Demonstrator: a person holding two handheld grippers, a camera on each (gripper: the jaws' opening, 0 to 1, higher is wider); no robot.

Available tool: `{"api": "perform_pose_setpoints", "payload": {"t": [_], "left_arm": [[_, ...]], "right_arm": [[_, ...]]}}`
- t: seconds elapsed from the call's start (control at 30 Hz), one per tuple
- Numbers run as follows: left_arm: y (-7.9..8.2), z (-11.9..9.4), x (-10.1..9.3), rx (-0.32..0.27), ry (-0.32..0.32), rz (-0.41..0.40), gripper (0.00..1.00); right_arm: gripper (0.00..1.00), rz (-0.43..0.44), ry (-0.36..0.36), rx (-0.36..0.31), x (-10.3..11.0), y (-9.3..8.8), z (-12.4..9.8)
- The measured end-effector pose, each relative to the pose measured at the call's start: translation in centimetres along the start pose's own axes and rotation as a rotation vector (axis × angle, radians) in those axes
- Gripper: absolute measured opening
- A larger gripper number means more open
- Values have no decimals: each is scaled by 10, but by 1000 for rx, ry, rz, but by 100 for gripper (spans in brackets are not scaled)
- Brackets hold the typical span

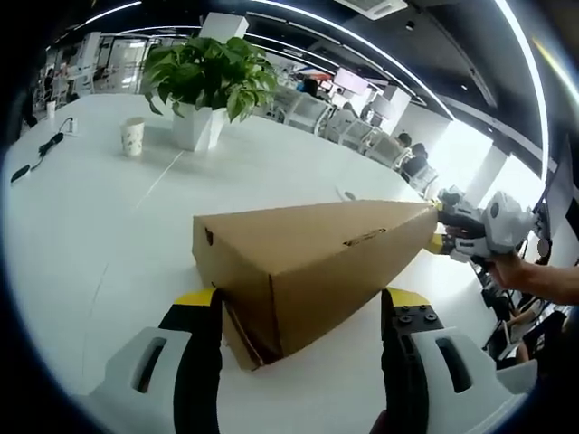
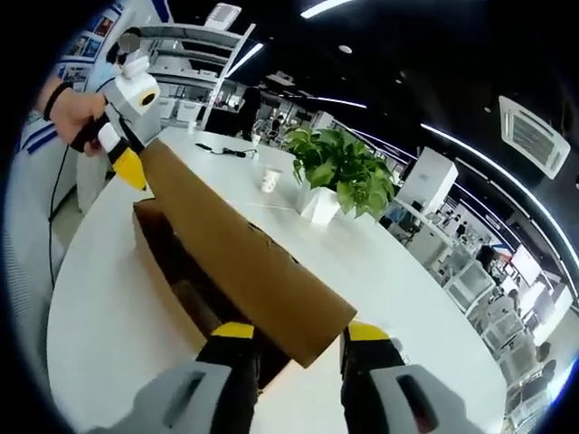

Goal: Operate the shoe box by opening the lid, removing the specified soft item, and placing it in the target area until the item is outside and the box remains undamaged.

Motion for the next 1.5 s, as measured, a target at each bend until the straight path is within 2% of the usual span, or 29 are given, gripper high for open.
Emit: {"api": "perform_pose_setpoints", "payload": {"t": [0.2, 0.43, 0.57, 0.8, 0.9, 0.93, 1.07, 1.2, 1.5], "left_arm": [[0, -2, -1, 0, -2, 35, 72], [1, -3, 0, -13, -2, 87, 71], [1, -4, 1, -22, 13, 143, 70], [12, -4, 18, -64, 100, 238, 69], [19, -3, 26, -90, 157, 323, 67], [21, -2, 26, -98, 156, 328, 66], [28, 1, 29, -128, 193, 440, 59], [30, 1, 28, -149, 211, 489, 53], [39, 2, 32, -205, 242, 514, 37]], "right_arm": [[19, 4, -48, 14, -10, -2, 2], [11, 33, -89, 9, -19, -2, 2], [9, 48, -105, 3, -23, -1, 1], [8, 70, -116, 11, -22, -3, 1], [8, 76, -117, 13, -22, -2, 1], [8, 78, -119, 12, -22, -2, 1], [6, 75, -122, 14, -23, -1, 1], [5, 75, -130, 15, -27, -1, 2], [3, 86, -139, 11, -30, 3, 2]]}}
Point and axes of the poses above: the point that each gripper's makers call its tool centre point, and the gripper's own axes: z roughly forward along the fingers, x roughly to its left, y roughly out of its top, the point moved 1 cm from there along -z, roughly backward along the fingers, and after that the axes turned 10 degrees about y, right-handed, at the moved point
